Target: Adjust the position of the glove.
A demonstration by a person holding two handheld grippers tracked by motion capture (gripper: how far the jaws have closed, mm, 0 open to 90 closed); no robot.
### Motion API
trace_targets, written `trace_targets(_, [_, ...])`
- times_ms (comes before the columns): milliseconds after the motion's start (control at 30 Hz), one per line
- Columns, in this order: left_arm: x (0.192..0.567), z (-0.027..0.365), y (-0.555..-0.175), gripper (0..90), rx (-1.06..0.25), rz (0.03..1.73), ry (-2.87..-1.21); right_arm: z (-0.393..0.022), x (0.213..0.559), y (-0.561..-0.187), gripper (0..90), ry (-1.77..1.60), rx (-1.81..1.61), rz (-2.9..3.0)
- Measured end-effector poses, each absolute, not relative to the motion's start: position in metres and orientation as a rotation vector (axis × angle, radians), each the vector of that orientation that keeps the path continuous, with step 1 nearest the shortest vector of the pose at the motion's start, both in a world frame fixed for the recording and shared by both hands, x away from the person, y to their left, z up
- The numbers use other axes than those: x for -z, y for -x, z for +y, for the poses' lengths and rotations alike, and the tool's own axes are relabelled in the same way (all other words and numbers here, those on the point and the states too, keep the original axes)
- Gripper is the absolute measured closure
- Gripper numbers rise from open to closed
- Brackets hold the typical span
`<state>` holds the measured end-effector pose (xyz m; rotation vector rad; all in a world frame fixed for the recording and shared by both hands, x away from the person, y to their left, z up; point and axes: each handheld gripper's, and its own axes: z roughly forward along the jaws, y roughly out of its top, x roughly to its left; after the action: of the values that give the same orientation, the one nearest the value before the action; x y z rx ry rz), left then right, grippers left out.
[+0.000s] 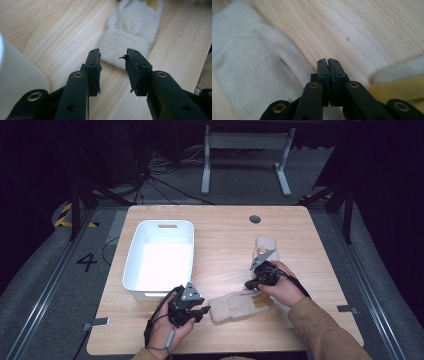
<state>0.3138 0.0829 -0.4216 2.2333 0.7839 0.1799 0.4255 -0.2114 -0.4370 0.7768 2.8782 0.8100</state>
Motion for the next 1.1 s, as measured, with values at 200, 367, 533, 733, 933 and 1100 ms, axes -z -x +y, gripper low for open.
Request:
trace_targets(200, [0.422, 0.081, -0.315, 65.0, -0.174, 0.774, -2.237, -0.217, 0.438, -0.415, 88.5, -0.798, -0.806, 2.892])
trace_targets(367, [0.422, 0.08, -0.316, 64.7, -0.173, 0.771, -2.233, -0.22, 0.438, -0.408, 88.4, -0.807, -0.802, 2.891])
trace_targets(533, [0.422, 0.078, -0.316, 64.9, -0.168, 0.765, -2.236, -0.223, 0.438, -0.399, 88.1, -0.813, -0.803, 2.894])
trace_targets(733, [0.422, 0.077, -0.317, 64.1, -0.165, 0.766, -2.239, -0.225, 0.436, -0.397, 88.6, -0.832, -0.814, 2.878])
trace_targets(933, [0.422, 0.077, -0.318, 63.5, -0.16, 0.76, -2.237, -0.227, 0.428, -0.399, 89.3, -0.829, -0.844, 2.846])
trace_targets(1100, [0.421, 0.077, -0.319, 63.1, -0.159, 0.758, -2.231, -0.231, 0.421, -0.401, 88.1, -0.865, -0.865, 2.798])
